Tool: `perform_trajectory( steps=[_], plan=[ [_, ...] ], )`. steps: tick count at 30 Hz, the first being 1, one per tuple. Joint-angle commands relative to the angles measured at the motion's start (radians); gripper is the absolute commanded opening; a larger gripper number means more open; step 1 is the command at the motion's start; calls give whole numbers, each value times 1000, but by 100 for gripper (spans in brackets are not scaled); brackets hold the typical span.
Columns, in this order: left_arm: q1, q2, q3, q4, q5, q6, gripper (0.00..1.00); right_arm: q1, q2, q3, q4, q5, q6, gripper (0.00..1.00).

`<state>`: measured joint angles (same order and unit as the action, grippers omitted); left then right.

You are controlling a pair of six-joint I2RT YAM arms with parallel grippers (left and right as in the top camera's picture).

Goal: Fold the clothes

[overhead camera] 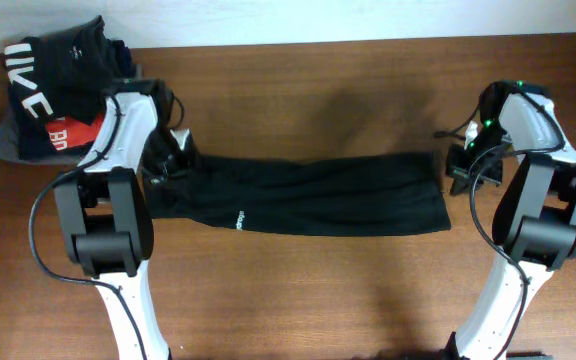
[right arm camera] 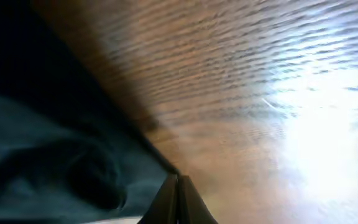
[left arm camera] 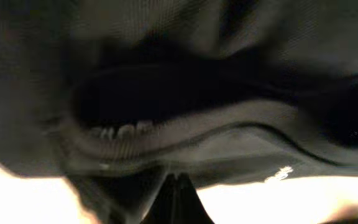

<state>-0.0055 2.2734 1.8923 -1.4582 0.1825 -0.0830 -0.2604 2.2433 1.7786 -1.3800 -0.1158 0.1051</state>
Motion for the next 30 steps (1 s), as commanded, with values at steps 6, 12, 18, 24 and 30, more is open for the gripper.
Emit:
perform_trajectory(
  steps=[6, 12, 18, 24, 30],
  plan=[
    [4, -80, 128, -76, -19, 8, 87, -3, -13, 114, -56, 19, -93, 67],
    [4, -80, 121, -75, -28, 8, 99, -23, -13, 105, -30, 14, -119, 99],
    [4, -80, 121, -69, -79, 8, 99, -114, -13, 105, -50, -272, -304, 99],
    [4, -80, 121, -51, -79, 8, 99, -253, -13, 88, -132, -557, -546, 99],
    [4, -80, 121, -42, -78, 8, 99, -317, -13, 0, -68, -570, -546, 99]
  ],
)
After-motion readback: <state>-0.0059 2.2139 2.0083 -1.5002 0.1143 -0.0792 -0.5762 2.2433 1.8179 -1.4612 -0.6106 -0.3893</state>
